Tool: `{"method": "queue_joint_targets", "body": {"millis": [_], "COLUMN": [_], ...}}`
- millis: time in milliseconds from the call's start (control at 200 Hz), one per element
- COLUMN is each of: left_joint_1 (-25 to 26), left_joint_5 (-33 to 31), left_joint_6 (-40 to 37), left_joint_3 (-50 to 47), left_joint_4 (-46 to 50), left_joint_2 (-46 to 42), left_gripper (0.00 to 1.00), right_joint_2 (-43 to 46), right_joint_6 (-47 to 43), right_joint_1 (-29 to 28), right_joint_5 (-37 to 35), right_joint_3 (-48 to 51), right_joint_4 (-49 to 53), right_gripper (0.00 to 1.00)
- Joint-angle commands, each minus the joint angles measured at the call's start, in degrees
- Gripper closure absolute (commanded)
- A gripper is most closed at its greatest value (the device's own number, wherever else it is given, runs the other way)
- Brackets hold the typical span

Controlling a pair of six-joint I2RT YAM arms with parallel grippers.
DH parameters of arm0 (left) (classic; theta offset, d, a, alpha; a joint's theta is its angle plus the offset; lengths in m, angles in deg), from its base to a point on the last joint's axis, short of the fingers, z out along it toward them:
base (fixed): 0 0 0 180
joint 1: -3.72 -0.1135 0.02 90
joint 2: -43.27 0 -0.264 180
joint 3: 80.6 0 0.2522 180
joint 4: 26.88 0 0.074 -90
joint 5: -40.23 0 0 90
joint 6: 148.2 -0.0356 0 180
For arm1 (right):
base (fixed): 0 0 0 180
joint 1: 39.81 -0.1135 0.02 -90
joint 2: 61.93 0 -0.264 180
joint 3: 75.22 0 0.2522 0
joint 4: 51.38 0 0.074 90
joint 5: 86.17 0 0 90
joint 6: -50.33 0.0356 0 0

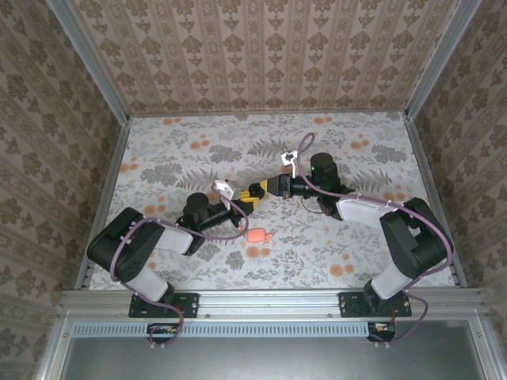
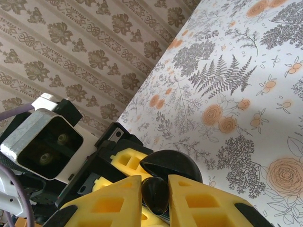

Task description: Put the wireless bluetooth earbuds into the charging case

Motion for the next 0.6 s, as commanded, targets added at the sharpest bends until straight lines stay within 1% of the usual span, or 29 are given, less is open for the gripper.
{"method": "queue_joint_targets", "body": {"millis": [0, 280, 595], "left_joint_1": [-0.3, -0.3, -0.3], "left_joint_5": [1.1, 1.1, 1.1], "left_joint_6": [1.4, 1.5, 1.3], "left_joint_3": [1.3, 1.6, 1.6], "left_joint_4": [-2.4, -2.3, -2.0], "left_joint_2": [-1.8, -2.2, -2.8], "left_gripper": [0.93, 0.93, 0.93], "right_joint_2": [-1.2, -1.6, -1.1], "right_joint_6": [-0.9, -1.3, -4.8], "right_joint_1": [-0.4, -0.4, -0.5], "right_joint_5": [0.8, 2.4, 4.7], "right_joint_3": [-0.7, -0.2, -0.7], "right_joint_4": [-2.8, -3.0, 1.8], "right_gripper": [0.78, 0.78, 0.78]}}
